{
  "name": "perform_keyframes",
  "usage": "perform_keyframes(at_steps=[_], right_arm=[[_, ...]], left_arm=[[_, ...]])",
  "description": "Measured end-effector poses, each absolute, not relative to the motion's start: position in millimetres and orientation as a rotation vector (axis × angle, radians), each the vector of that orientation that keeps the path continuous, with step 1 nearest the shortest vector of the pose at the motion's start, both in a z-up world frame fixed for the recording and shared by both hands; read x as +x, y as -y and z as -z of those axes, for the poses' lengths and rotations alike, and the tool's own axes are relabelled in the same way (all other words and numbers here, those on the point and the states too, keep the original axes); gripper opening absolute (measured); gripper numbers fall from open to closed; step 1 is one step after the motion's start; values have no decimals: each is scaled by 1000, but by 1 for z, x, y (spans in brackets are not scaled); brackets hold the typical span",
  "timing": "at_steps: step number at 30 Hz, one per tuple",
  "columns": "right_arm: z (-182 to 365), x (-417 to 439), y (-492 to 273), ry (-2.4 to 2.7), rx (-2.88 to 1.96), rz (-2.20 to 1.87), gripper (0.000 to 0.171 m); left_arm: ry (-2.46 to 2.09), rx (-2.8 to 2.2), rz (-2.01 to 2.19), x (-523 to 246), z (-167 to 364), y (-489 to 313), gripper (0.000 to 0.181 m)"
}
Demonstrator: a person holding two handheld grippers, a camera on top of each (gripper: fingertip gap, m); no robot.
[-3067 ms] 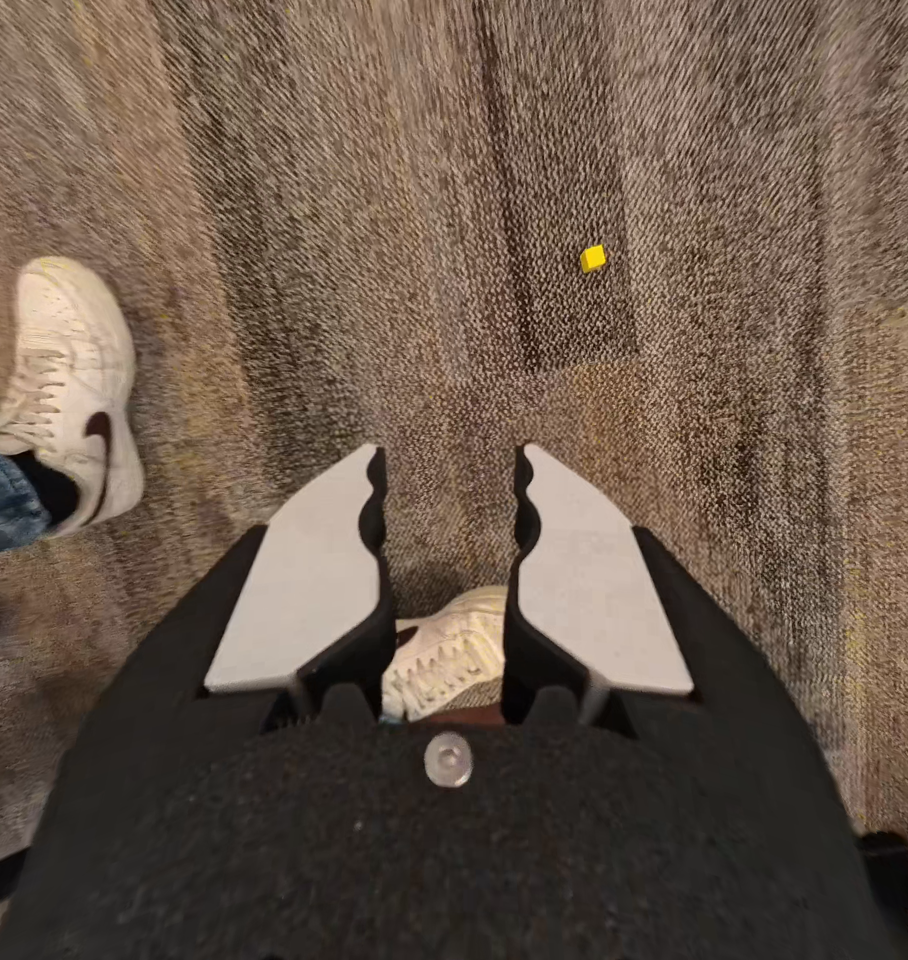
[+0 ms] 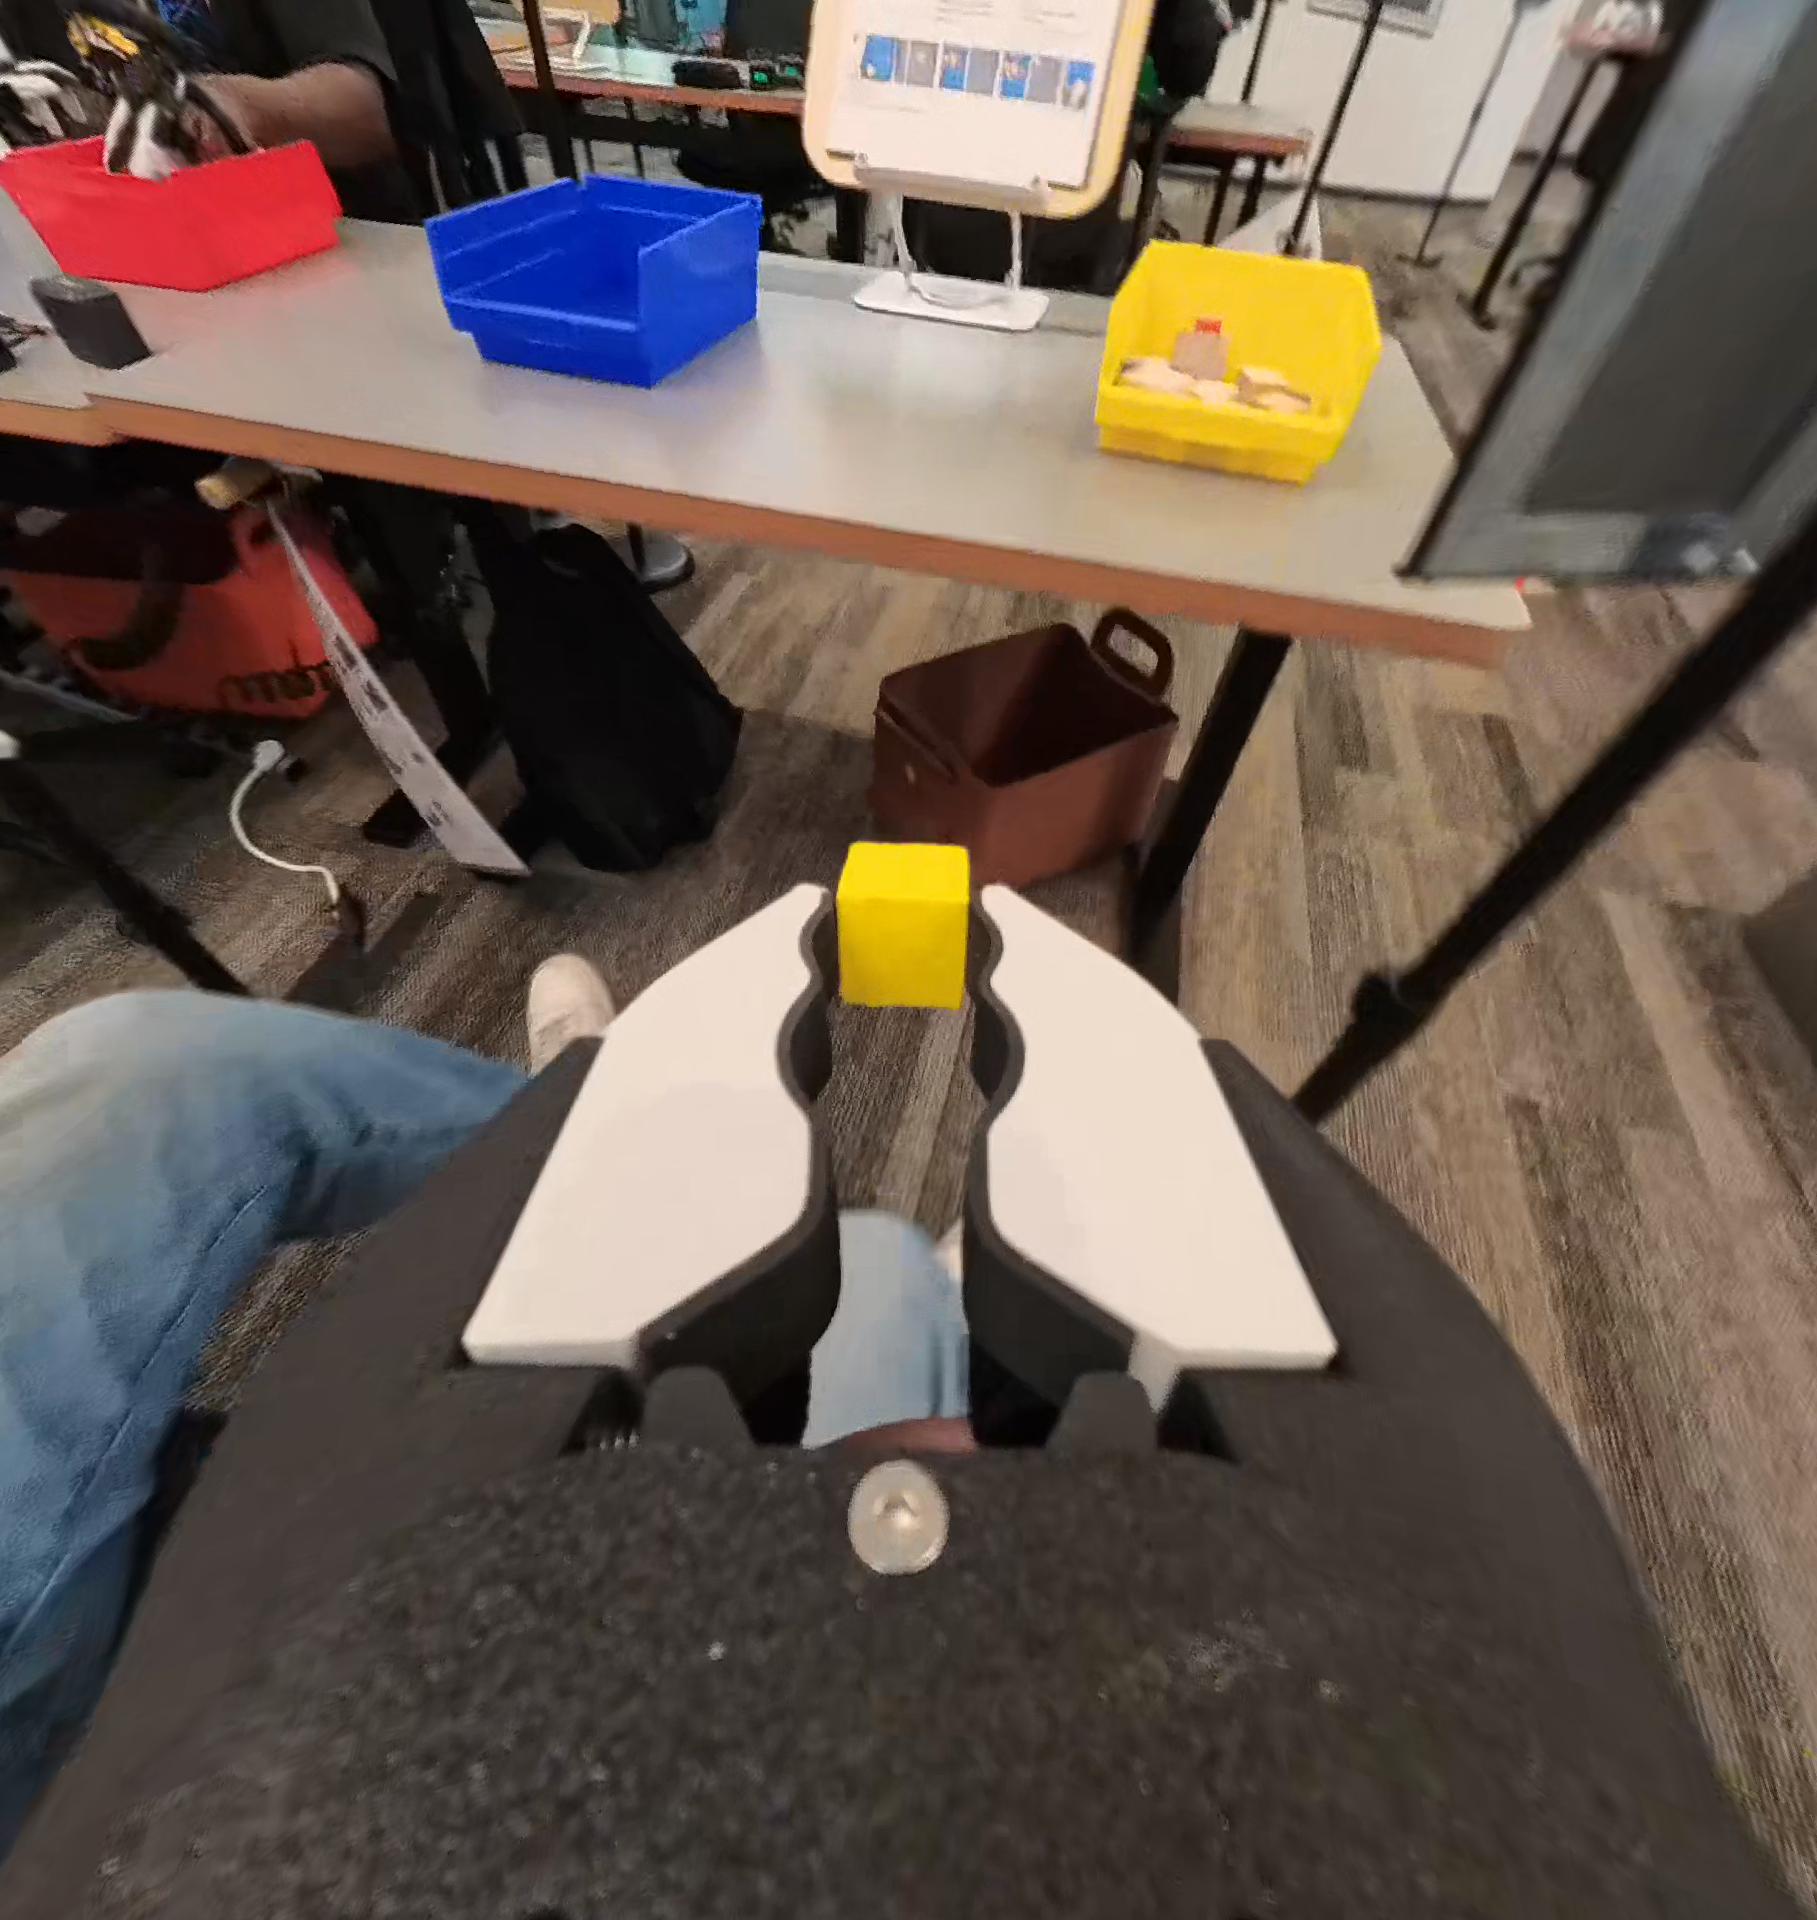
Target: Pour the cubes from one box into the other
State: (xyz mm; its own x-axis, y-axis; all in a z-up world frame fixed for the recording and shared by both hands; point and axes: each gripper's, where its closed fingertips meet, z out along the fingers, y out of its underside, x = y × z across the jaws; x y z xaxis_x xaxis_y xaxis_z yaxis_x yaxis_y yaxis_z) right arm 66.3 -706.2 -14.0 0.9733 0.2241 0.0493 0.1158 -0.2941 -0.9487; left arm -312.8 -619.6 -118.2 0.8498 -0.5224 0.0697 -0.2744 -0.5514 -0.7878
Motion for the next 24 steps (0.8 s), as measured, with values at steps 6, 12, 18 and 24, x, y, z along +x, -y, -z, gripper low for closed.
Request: perform_keyframes(at_steps=[6, 12, 18, 24], right_arm=[[-3, 48, 520, 296, -1784, -86, 22], [-18, 43, 335, 305, -1701, -140, 22], [-37, 40, 244, 374, -1678, -192, 22], [-24, 44, 222, 376, -1830, -221, 22]], left_arm=[[-411, -2074, 291, -342, 89, 476, 45], [-284, -1972, 204, -342, 48, 315, 45], [-182, -1983, 155, -334, 22, 233, 45], [-138, -2017, 153, -327, 15, 183, 43]])
